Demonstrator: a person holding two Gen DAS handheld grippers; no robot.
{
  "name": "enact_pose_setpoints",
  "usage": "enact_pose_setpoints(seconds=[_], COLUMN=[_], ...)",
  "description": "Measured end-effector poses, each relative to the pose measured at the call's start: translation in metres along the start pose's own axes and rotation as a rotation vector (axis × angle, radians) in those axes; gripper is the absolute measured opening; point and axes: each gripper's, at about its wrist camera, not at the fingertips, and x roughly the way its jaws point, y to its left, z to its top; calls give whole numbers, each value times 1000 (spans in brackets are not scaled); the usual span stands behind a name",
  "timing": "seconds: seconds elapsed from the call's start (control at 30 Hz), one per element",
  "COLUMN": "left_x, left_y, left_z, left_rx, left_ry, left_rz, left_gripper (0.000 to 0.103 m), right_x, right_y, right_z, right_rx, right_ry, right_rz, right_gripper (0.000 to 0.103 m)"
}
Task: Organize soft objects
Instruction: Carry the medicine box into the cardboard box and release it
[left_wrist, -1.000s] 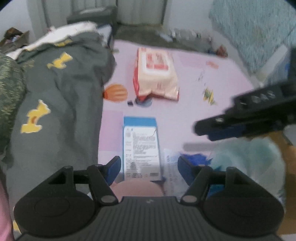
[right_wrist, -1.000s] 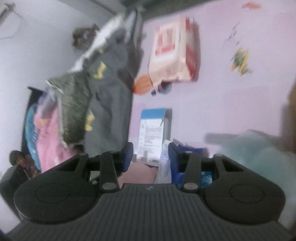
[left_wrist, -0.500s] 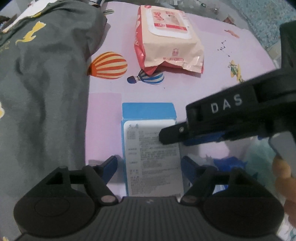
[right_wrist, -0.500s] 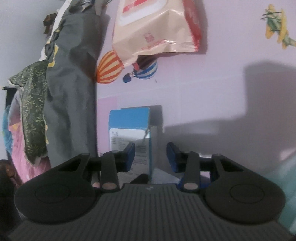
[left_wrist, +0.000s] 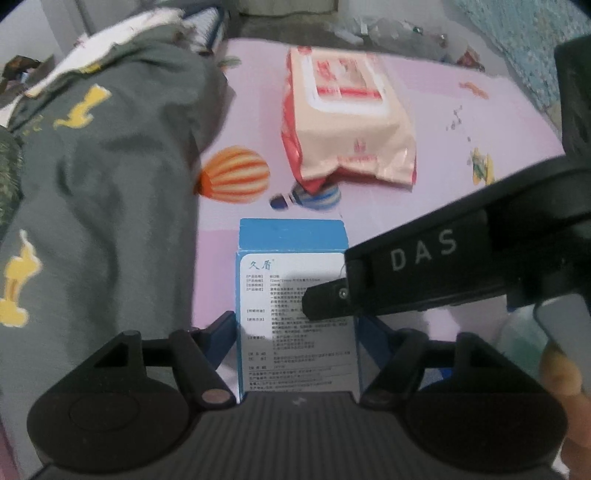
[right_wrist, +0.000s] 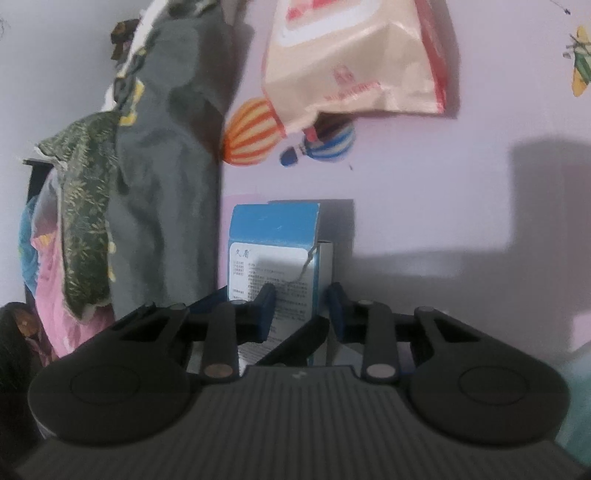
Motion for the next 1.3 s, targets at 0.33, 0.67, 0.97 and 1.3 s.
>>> enact_pose_setpoints(seconds=[0.33,0.67,0.97,1.3], left_x=[-77,-135,-142,-86], left_y=[-23,-135,-289,-413], left_z=[5,14,24,37], left_rx=[-11,104,255,279], left_ry=[-133,-228,-206,-109], left_rz=[36,-24,-191,-390], left_gripper=[73,73,65,64], right_x=[-64,-190,-324,-398], right_y=[31,-8,-142,-274], right_z=[-8,-46,-89,-96], right_rx=[-59,-45,133,287], right_ry=[-94,-247,-410,-499], right_rz=[58,66,19,-162], right_gripper=[29,30,31,31])
